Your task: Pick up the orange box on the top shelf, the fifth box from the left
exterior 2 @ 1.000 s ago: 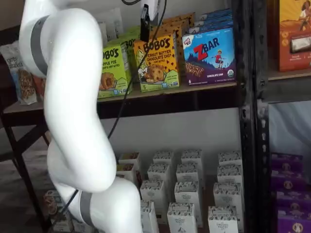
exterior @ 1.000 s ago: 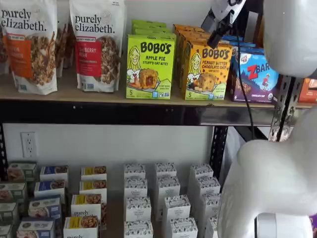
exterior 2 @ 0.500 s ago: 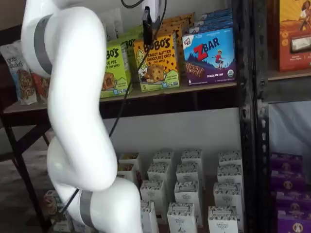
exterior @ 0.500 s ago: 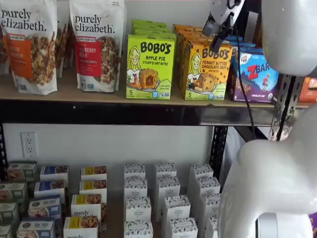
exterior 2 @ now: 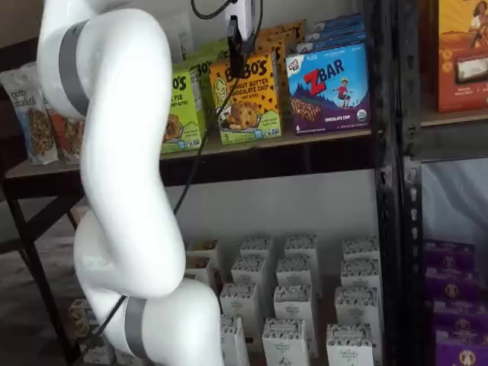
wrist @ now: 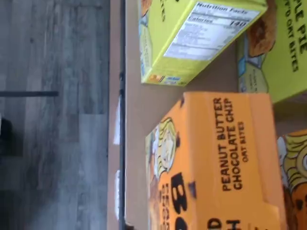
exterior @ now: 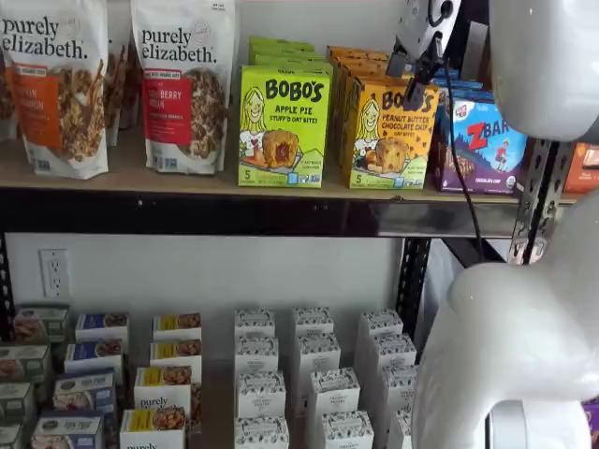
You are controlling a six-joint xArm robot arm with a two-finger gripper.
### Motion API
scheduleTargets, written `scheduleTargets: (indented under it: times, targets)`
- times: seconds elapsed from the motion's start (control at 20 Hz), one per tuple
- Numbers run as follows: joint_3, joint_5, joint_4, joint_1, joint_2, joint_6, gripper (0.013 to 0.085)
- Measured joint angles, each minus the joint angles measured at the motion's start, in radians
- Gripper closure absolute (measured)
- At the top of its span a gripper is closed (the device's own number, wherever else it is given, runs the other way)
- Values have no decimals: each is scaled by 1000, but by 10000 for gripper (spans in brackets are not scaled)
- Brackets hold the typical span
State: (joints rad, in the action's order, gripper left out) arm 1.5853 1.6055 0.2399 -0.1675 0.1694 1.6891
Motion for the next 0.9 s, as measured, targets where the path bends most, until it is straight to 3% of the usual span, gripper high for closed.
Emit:
scheduleTargets:
  times: [0.55,0.9]
  targets:
    - [-41,-41,-68,35,1,-15,130]
    - [-42,-32,-58,33,-8,-14,130]
